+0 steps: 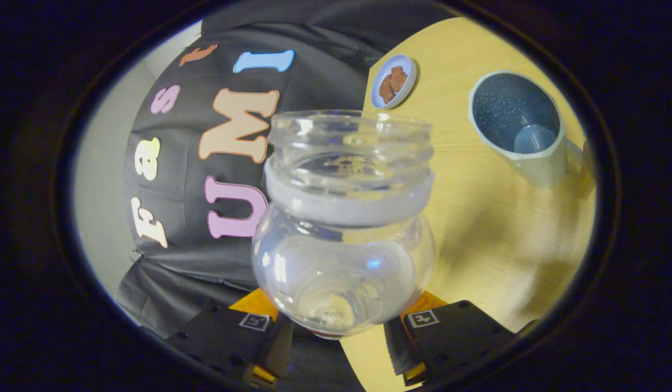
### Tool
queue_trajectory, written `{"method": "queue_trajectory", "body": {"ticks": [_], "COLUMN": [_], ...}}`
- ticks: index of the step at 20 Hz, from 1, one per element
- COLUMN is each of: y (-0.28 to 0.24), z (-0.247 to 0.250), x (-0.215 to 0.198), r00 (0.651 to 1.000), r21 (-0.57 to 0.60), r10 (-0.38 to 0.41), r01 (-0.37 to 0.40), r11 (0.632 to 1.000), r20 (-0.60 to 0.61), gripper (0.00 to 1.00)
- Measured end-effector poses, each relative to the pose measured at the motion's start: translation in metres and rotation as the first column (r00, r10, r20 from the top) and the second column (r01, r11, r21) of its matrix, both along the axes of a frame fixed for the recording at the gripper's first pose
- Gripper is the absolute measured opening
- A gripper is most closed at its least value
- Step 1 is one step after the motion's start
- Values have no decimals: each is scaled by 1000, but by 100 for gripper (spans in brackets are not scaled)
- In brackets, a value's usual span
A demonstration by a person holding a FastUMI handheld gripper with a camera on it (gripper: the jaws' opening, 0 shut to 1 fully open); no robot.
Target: Take the bottle from table, then pour the juice into the cup, finally place the bottle on the coaster
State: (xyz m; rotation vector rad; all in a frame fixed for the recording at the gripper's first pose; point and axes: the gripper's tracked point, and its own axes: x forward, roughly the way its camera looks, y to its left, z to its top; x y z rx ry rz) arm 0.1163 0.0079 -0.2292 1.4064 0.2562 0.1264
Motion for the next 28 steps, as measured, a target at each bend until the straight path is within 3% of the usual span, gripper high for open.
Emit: {"method": "queue_trajectory", "body": {"ticks": [8, 28], "y": [-8, -25], "z": [25, 62], "x": [7, 14], "r00": [999, 994], "r21": [148, 349], "r10": [-29, -73], "r01": [24, 42], "r11": [989, 936], "r20": [32, 76], "gripper": [76, 76]}}
